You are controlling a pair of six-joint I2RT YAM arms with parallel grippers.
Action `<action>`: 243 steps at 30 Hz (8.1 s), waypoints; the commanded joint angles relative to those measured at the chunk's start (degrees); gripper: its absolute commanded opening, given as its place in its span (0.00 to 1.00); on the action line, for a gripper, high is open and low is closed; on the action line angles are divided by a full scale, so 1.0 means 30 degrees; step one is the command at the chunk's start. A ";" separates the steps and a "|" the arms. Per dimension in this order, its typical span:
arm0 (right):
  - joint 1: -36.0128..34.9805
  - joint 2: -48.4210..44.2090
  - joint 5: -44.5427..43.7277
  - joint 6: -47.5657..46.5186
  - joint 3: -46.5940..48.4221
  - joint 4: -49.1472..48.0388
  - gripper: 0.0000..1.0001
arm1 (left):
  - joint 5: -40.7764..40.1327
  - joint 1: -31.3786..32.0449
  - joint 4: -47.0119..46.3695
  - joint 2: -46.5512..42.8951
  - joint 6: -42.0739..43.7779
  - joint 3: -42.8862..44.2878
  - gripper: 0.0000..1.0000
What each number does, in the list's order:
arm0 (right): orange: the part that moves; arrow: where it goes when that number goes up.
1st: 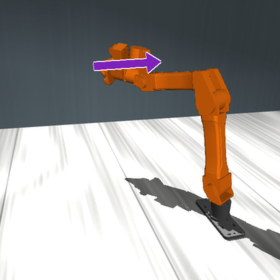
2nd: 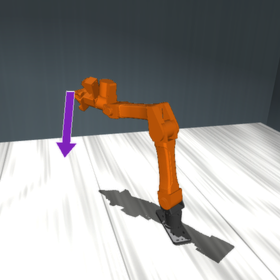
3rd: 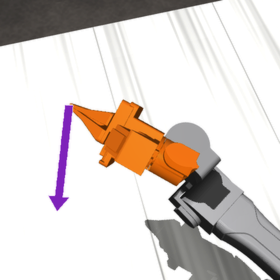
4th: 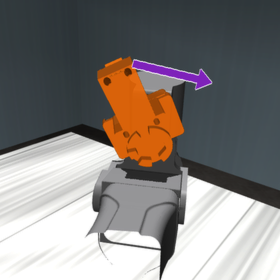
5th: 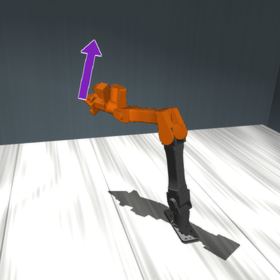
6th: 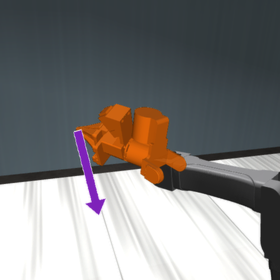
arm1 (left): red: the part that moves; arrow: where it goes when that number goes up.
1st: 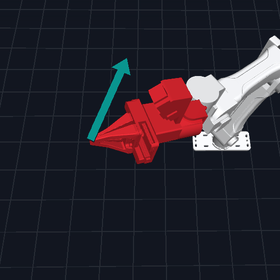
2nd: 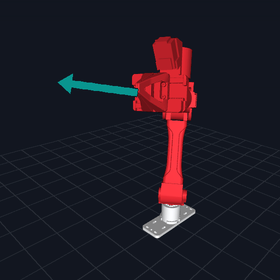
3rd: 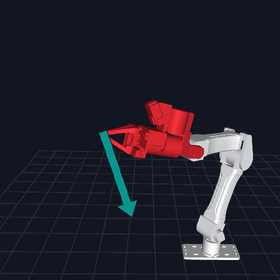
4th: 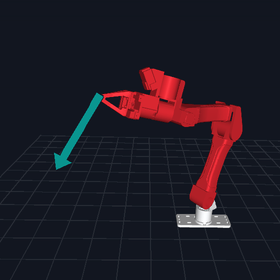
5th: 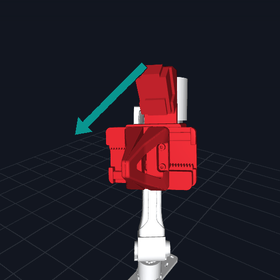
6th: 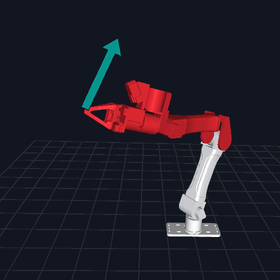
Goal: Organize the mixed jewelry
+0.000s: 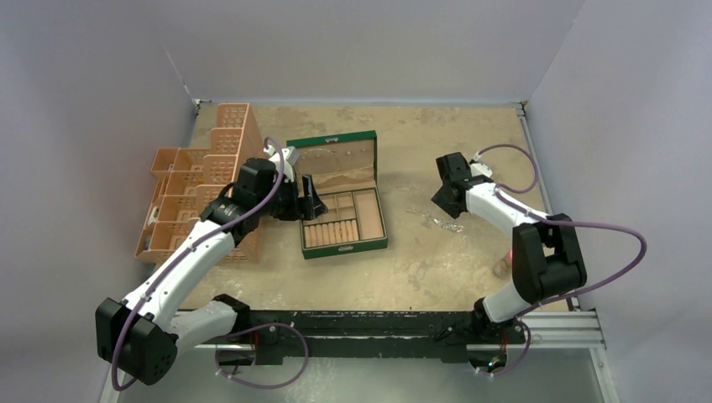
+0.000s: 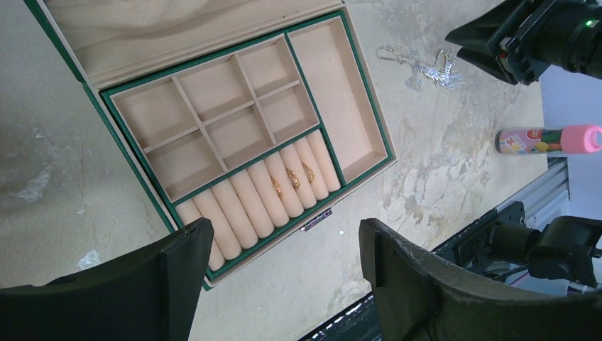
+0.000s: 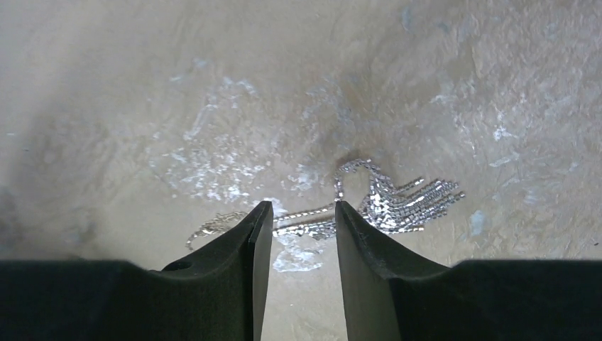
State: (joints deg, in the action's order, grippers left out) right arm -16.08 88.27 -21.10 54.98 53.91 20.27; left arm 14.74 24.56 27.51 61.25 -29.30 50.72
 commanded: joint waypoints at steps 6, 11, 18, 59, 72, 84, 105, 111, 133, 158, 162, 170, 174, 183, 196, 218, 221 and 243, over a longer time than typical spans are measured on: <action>0.0038 0.0910 -0.2037 0.1700 -0.0077 0.0928 0.35 | 0.0155 0.0076 -0.0558 -0.0353 0.0347 0.0138 0.75; 0.0057 0.1236 -0.1769 0.1889 -0.0167 0.0973 0.33 | 0.0125 0.0076 -0.0541 -0.0379 0.0362 0.0135 0.75; 0.0058 0.1799 -0.1253 0.1864 -0.0360 0.0699 0.29 | 0.0183 0.0076 -0.0614 -0.0379 0.0346 0.0165 0.75; 0.0328 -0.1905 0.0021 0.0779 -0.0535 -0.1791 0.00 | 0.4115 0.4729 -1.3068 0.4571 0.0441 0.2043 0.67; 0.0931 -0.3139 0.2546 0.2248 -0.1886 -0.3411 0.00 | 0.3483 0.6313 -1.7064 1.2334 0.1712 0.5558 0.62; 0.1460 -0.3756 0.4232 0.4288 -0.2701 -0.4345 0.00 | 0.5942 0.6384 -1.7460 1.8154 0.8123 0.9549 0.58; 0.2371 -0.4019 0.5992 0.5354 -0.2400 -0.4674 0.00 | 0.9553 0.6408 -2.0427 2.3948 0.8707 1.3090 0.50; 0.2542 -0.4176 0.6338 0.5433 -0.2432 -0.4779 0.00 | 0.9648 0.6549 -2.0128 2.4747 0.8594 1.3946 0.44; 0.2875 -0.4368 0.5674 0.4891 -0.2406 -0.4777 0.00 | 0.8927 0.6523 -1.7233 2.1703 0.9513 1.3389 0.00; 0.2917 -0.7170 1.2027 -0.5696 -0.0759 -0.7366 0.15 | 1.2263 0.5022 -0.2613 1.6451 0.0664 1.7372 0.00; 0.2880 -0.8002 1.3621 -0.8023 -0.1458 -0.9845 0.36 | 1.1753 0.4930 -0.1901 1.5233 -0.0457 1.7238 0.00; 0.2499 -1.0992 1.8007 -1.1036 -0.3145 -1.3317 0.53 | 1.2136 0.4336 0.0147 1.3798 0.1684 1.7075 0.00; 0.1330 -1.2219 1.8198 -1.2039 -0.4757 -1.5894 0.53 | 1.3070 0.3616 0.1420 1.3543 0.3561 1.7395 0.00; -0.1415 -1.2348 1.8518 -1.5639 -0.7064 -2.0113 0.55 | 1.3662 0.3231 0.5315 1.3847 0.7733 1.9487 0.00; -0.2309 -1.0920 1.8270 -1.8206 -0.6722 -2.1016 0.44 | 1.5216 0.3152 0.5977 1.3311 0.9279 1.9339 0.00; -0.3372 -0.9597 1.8095 -1.7777 -0.6009 -2.2513 0.20 | 1.5460 0.3152 0.5542 1.2709 0.9609 1.8259 0.00; -0.3403 -0.9604 1.8061 -1.7151 -0.6036 -2.2918 0.21 | 1.5015 0.3150 0.5134 1.2453 0.9402 1.7639 0.00; -0.3460 -1.0456 1.5939 -1.3433 -0.4010 -1.9961 0.00 | 1.0828 0.2764 -1.2648 0.6719 0.2401 0.5825 0.49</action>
State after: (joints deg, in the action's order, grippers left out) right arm -26.46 57.21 29.47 12.36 37.17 -42.89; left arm 48.69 33.01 10.61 85.36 -16.67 72.86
